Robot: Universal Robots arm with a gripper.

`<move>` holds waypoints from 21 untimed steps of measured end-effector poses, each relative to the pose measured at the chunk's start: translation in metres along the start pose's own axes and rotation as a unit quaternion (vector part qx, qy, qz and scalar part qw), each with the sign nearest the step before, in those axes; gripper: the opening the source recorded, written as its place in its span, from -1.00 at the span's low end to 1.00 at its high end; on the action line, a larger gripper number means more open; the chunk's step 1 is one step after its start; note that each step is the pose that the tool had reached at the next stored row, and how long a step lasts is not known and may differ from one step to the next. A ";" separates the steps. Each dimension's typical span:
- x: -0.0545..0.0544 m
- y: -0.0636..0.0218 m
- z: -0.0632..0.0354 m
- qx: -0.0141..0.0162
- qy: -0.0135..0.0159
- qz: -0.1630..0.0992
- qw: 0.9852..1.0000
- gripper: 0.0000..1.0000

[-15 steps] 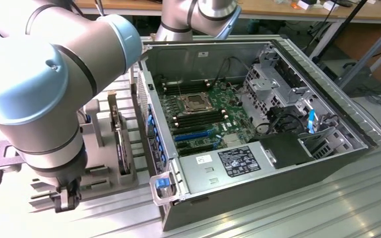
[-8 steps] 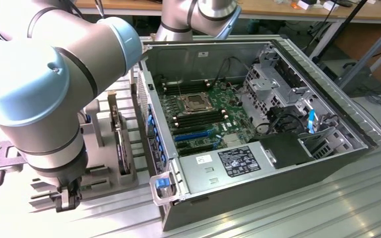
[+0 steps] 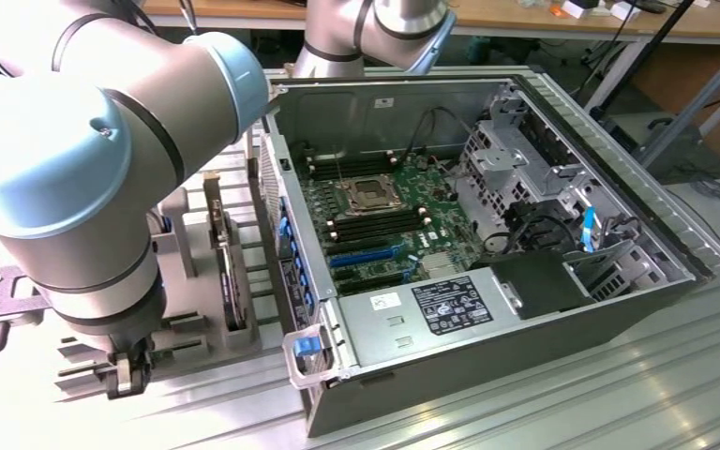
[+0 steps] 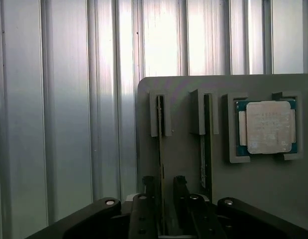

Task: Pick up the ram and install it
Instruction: 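Pick up the ram and move it above insertion slot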

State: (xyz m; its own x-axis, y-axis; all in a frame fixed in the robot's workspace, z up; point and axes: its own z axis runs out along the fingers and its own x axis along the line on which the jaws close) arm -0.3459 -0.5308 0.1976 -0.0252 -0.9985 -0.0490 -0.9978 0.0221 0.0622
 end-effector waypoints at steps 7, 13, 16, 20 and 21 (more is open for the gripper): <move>0.000 0.0000 0.0001 0.000 0.000 0.000 1.000 -0.69; 0.000 0.0000 0.0001 0.000 0.000 0.000 1.000 -0.71; -0.001 0.0006 -0.0102 0.000 0.000 0.000 1.000 -0.71; -0.002 0.0025 -0.0408 0.000 0.000 -0.001 1.000 -0.71; -0.002 0.0029 -0.0468 0.000 0.000 -0.005 1.000 -0.71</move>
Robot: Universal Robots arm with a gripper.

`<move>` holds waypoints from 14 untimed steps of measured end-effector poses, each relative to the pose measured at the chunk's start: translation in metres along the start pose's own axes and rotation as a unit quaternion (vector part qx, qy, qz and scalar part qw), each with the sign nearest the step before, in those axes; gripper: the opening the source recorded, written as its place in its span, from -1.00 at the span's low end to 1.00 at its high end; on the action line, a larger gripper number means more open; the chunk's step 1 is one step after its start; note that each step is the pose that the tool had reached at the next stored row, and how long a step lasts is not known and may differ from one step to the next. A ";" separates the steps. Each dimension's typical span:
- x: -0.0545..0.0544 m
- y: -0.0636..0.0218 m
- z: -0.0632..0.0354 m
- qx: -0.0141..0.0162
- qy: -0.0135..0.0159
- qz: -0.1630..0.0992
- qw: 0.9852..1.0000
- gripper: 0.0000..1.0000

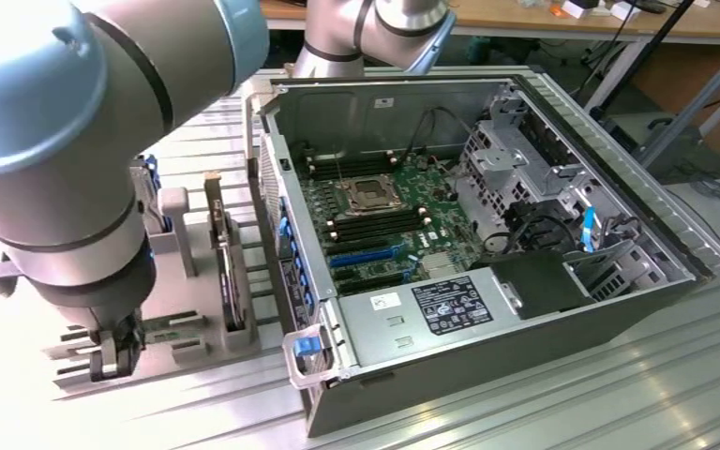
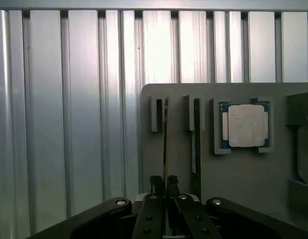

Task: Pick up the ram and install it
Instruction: 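Pick up the ram and move it above insertion slot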

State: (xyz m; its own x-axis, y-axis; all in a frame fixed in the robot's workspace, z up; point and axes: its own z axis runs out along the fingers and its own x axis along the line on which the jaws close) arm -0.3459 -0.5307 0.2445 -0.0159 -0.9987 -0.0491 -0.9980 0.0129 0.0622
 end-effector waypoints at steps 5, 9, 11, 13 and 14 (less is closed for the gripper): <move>-0.002 0.0019 -0.0318 -0.002 0.003 -0.044 0.999 -0.71; -0.003 0.0032 -0.0576 -0.003 0.004 -0.059 0.998 -0.71; -0.005 0.0015 -0.0707 -0.003 0.004 -0.061 0.998 -0.71; -0.008 -0.0013 -0.0856 -0.004 0.004 -0.061 0.998 -0.71; -0.010 -0.0022 -0.0900 -0.004 0.004 -0.061 0.998 -0.71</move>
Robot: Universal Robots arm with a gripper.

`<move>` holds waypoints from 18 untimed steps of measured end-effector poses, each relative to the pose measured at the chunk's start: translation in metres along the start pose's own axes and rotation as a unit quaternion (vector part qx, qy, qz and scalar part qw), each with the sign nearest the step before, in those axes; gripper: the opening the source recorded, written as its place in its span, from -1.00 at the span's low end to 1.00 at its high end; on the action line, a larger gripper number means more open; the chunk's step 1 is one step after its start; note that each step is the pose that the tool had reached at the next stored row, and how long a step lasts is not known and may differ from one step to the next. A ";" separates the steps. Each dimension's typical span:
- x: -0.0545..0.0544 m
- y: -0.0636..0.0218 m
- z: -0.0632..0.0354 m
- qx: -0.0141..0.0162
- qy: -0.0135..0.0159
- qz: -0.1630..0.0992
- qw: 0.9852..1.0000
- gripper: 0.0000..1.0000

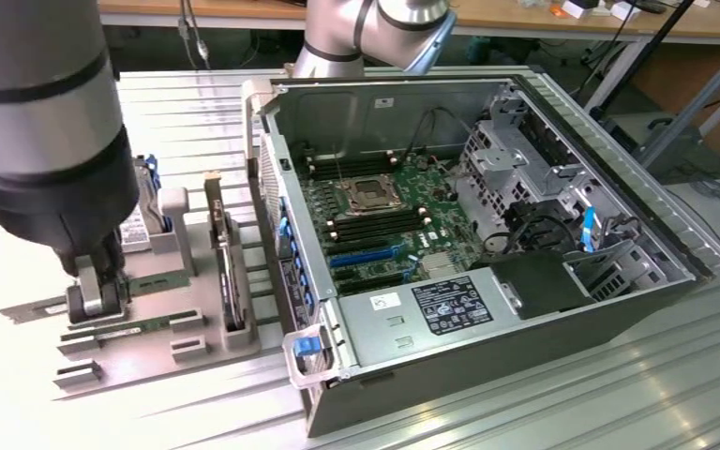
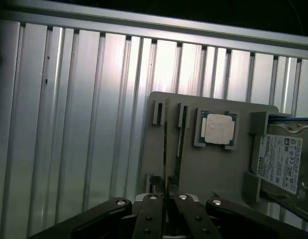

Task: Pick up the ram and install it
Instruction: 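Pick up the ram and move it above insertion slot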

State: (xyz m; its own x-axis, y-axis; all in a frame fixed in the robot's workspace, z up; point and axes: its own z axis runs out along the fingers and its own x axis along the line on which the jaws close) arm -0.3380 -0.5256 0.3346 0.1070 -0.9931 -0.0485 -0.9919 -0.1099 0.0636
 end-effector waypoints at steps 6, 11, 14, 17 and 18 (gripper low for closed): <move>0.002 -0.0429 -0.0329 -0.009 -0.001 -0.002 1.000 -0.71; 0.006 -0.0776 -0.0371 -0.012 -0.002 -0.004 1.000 -0.71; 0.008 -0.0990 -0.0386 -0.013 -0.002 -0.005 1.000 -0.71; 0.011 -0.1202 -0.0403 -0.014 -0.002 -0.005 1.000 -0.71; 0.011 -0.1250 -0.0407 -0.014 -0.002 -0.005 1.000 -0.71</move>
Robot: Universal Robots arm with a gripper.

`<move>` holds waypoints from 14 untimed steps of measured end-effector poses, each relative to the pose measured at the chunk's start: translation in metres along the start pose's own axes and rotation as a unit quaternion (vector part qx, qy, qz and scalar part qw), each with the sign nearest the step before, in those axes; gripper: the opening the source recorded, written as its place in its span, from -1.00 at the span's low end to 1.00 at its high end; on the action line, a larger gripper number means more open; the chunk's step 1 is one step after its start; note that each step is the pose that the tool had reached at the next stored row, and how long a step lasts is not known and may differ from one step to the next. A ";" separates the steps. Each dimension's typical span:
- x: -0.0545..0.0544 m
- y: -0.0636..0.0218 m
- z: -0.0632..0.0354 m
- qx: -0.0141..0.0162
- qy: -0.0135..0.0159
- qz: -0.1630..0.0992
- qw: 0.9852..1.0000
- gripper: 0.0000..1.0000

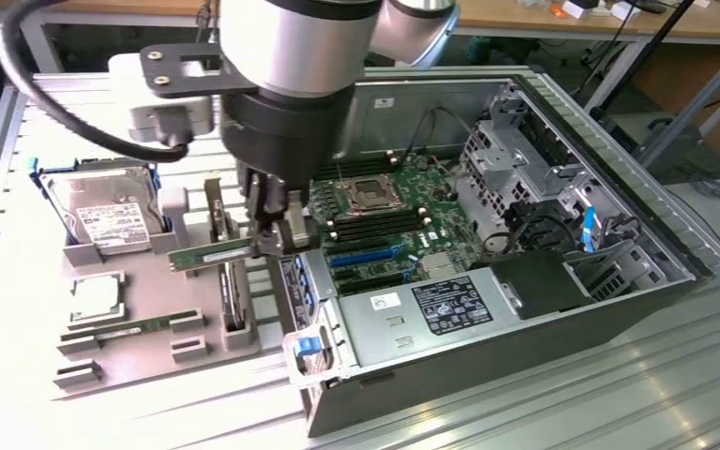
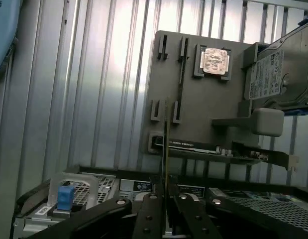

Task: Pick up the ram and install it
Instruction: 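Pick up the ram and move it above insertion slot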

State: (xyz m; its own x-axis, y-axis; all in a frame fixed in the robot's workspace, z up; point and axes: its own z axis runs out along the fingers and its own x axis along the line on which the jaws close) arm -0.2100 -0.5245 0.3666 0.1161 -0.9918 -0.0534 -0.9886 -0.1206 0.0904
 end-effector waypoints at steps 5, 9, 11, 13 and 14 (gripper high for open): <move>0.002 -0.0273 -0.0107 -0.005 -0.001 0.000 1.000 -0.71; 0.006 -0.0611 -0.0140 -0.005 -0.001 0.000 1.000 -0.71; 0.008 -0.0791 -0.0155 -0.005 -0.001 0.000 1.000 -0.71; 0.004 -0.1001 -0.0134 -0.005 -0.001 0.000 1.000 -0.71; 0.002 -0.1035 -0.0123 -0.005 -0.001 0.000 1.000 -0.71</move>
State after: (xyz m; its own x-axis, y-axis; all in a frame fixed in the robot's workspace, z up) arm -0.1062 -0.5149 0.3694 0.1168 -0.9916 -0.0552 -0.9874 -0.1219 0.1006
